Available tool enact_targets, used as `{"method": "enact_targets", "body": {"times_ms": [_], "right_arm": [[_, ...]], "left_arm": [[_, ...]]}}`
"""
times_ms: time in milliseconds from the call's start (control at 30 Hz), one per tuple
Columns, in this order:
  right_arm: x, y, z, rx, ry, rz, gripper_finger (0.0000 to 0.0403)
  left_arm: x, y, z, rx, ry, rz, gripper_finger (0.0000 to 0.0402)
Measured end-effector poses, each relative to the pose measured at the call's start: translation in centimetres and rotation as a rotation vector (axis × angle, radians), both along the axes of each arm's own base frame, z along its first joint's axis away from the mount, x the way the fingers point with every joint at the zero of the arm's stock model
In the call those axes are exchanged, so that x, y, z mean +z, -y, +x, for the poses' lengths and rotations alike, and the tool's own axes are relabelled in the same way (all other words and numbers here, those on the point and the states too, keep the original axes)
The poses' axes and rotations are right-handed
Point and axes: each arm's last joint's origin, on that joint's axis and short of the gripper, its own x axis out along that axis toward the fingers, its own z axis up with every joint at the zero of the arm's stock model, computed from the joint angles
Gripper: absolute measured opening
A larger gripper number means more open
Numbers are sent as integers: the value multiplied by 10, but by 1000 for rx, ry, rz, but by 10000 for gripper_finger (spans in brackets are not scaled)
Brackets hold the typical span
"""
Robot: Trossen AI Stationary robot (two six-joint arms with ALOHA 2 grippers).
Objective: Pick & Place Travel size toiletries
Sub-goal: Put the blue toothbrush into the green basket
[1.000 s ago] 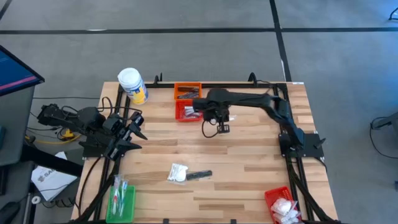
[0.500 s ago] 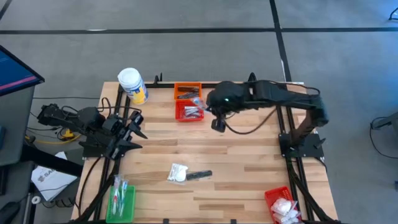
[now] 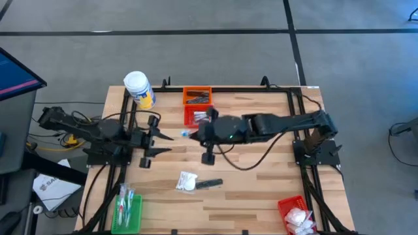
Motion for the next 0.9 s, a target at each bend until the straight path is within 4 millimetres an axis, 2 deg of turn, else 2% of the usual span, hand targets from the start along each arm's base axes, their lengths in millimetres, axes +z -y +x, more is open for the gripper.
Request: {"method": "enact_targets", "body": {"times_ms": [133,233,433,633,900], "right_arm": [[-21,-7,13,-65,-48,-36,0],[-31,-9,21,-90,-59,-51,0],[-38,-11,25,-174,-64,-104,0],[-38,-11,31,-185,-12,-105,0],[-41,-15,37,-168,10,-114,0]], "left_arm": [[-3,6,7,10,9,86,155],[-5,7,9,110,-5,142,162],[-7,13,13,138,-11,203,191],[-7,8,15,323,-23,170,228],[-7,8,15,328,-21,159,247]]}}
